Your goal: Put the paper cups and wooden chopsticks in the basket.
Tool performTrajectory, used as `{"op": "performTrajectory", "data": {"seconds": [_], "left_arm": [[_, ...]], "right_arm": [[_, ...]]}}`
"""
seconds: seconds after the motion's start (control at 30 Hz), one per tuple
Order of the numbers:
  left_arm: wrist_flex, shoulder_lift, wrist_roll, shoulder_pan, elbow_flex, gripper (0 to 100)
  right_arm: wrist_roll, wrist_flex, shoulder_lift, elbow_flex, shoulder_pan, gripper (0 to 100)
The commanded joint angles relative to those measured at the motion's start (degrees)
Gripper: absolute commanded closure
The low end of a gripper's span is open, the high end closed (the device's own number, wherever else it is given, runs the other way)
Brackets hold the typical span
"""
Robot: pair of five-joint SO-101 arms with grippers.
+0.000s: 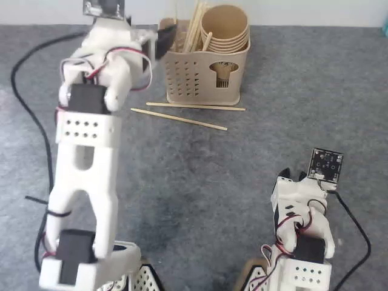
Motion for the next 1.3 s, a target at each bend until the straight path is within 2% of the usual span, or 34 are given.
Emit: {"op": "performTrajectory", "data": {"seconds": [0.0, 0.1, 0.27, 0.5, 0.63, 0.83, 1.07, 1.27], "left_arm": [[10.2, -3.34, 0.88, -1.14, -1.98, 69], [15.65, -3.25, 0.26, -2.29, 0.57, 69], [15.91, -2.2, -8.62, -2.11, 8.75, 69], [13.45, 13.63, 3.25, -0.88, 10.95, 69], [13.36, 26.11, 14.42, -0.88, 5.14, 69], [19.87, 44.22, 25.32, -0.97, -8.13, 69], [24.88, 58.29, 28.84, -1.32, -26.15, 69], [31.3, 60.66, 29.1, -0.97, -37.41, 69]], "right_arm": [[-0.62, -1.19, -0.84, -0.26, -0.31, 88.1], [-0.62, -1.19, -0.84, -0.26, -0.31, 88.1], [-0.79, -1.19, -0.84, -0.26, -0.31, 88.1], [-0.88, -1.19, -0.84, -0.18, -0.31, 88.1], [-0.88, -1.19, -0.84, -0.18, -0.31, 88.1], [-0.88, -1.19, -0.84, -0.18, -0.31, 88.1], [-0.62, -1.19, -0.84, -0.18, -0.31, 88.1], [-0.53, -1.19, -0.84, -0.18, -0.31, 88.1]]}}
